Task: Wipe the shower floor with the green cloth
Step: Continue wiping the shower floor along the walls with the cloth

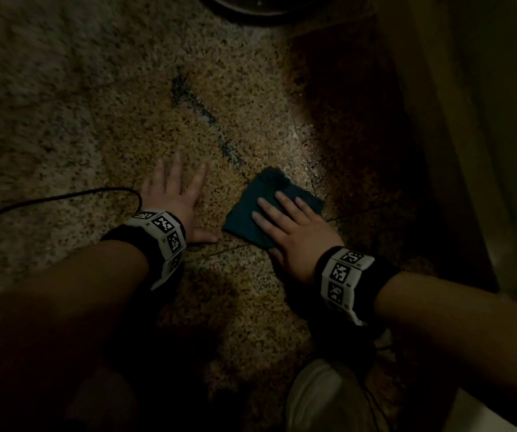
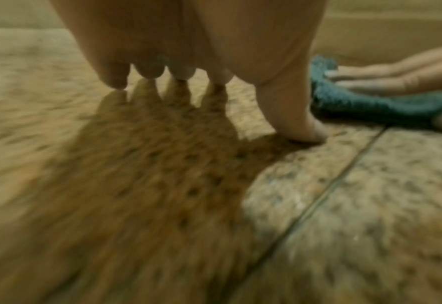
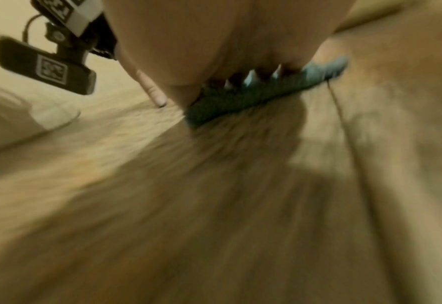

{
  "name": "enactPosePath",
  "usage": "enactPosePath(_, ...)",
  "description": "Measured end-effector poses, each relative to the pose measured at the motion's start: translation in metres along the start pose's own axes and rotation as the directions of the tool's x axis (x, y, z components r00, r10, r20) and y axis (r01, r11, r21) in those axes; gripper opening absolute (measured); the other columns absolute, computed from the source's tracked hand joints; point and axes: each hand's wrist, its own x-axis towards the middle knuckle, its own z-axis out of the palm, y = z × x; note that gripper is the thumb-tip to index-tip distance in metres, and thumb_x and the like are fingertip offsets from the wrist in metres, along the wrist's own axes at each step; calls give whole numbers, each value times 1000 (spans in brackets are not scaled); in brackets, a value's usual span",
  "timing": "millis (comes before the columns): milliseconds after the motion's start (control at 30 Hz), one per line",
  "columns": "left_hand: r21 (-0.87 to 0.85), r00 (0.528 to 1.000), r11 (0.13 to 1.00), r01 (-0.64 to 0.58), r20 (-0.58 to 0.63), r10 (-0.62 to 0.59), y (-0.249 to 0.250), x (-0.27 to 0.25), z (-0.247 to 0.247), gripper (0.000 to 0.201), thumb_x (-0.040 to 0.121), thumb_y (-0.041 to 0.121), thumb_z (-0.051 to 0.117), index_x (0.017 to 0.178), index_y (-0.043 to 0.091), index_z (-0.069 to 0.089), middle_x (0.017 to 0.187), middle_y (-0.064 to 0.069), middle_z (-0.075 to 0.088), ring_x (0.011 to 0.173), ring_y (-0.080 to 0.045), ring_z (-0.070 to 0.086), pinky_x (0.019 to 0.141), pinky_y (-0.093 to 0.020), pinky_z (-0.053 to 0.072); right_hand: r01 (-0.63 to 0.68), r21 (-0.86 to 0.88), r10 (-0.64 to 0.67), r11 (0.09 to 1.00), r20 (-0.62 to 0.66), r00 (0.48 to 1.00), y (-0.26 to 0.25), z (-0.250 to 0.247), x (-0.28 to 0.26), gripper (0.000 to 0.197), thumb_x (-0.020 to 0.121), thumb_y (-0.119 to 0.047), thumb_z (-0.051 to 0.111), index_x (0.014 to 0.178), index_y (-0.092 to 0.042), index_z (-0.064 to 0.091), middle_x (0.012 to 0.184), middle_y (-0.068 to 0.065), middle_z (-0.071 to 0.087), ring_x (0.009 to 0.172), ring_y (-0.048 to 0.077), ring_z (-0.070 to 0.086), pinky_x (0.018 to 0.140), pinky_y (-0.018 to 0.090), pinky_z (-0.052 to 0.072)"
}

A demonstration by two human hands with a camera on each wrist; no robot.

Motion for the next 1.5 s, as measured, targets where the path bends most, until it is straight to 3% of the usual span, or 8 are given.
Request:
enactPosePath(133, -39, 993, 993, 114, 38, -113, -3, -5, 3, 136, 59, 88, 47, 142, 14, -32, 151, -18, -29, 142, -37, -15, 117, -43, 2, -7, -36, 8, 999, 30, 1000, 3, -24, 38, 64, 101, -44, 25, 150, -27, -11, 157, -3, -20, 144, 23, -18, 115, 37, -12)
enactPosePath(500, -194, 956, 963, 186, 263, -131, -31, -33, 9, 119, 74, 66, 62, 144, 31, -28, 153, -9, -28, 144, -33, -8, 115, -49, 11, -22, -62, 25, 998, 56, 998, 0, -30, 58, 64, 100, -47, 19, 150, -27, -15, 156, -2, -23, 144, 24, -20, 115, 38, -13)
enactPosePath(833, -94, 981, 984, 151, 135, -138, -51, -28, 36, 124, 71, 74, 58, 143, 26, -31, 152, -5, -32, 143, -34, -16, 117, -50, 8, 15, -101, -3, 995, 122, 992, -11, -13, 44, 63, 101, -44, 18, 149, -24, -17, 153, -3, -27, 144, 28, -20, 115, 41, -10)
enactPosePath(967, -160, 990, 979, 123, 83, -110, -61, -26, 50, 124, 66, 81, 53, 140, 33, -33, 150, -6, -35, 142, -34, -17, 116, -49, 1, 136, -190, -121, 972, 87, 989, -31, 5, 21, 62, 93, -47, 13, 147, -21, -6, 151, -1, -22, 144, 29, -6, 110, 42, -3)
enactPosePath(1067, -173, 993, 980, 94, 84, -81, -64, -20, 55, 124, 66, 82, 51, 139, 31, -35, 149, -5, -36, 142, -35, -19, 117, -44, -1, 82, -150, -62, 985, 135, 989, -32, 4, 19, 63, 85, -45, 31, 141, -16, 43, 146, 5, 42, 130, 32, 45, 102, 48, 29)
enactPosePath(1133, -159, 996, 985, 73, 64, -63, -65, -18, 58, 124, 65, 84, 48, 138, 31, -37, 149, -6, -36, 142, -35, -18, 118, -43, -2, 63, -143, -36, 988, 187, 982, -29, 0, 20, 62, 81, -47, 34, 136, -20, 45, 136, 3, 55, 121, 32, 55, 96, 49, 38)
enactPosePath(1300, -192, 999, 981, 37, 30, -32, -70, -19, 62, 122, 66, 83, 48, 140, 30, -33, 150, -5, -35, 142, -36, -17, 118, -44, 0, 75, -187, -48, 979, 146, 988, -35, -21, 47, 63, 100, -46, 26, 150, -28, -9, 152, -8, -21, 146, 22, -8, 115, 35, -4)
enactPosePath(1500, -104, 999, 995, -6, 45, 10, -79, -22, 55, 118, 69, 84, 45, 142, 29, -31, 151, -3, -34, 143, -31, -16, 116, -42, -2, -47, -110, 67, 993, 185, 981, -48, -43, 86, 62, 102, -45, 19, 148, -29, -20, 154, -6, -27, 143, 21, -23, 115, 35, -11)
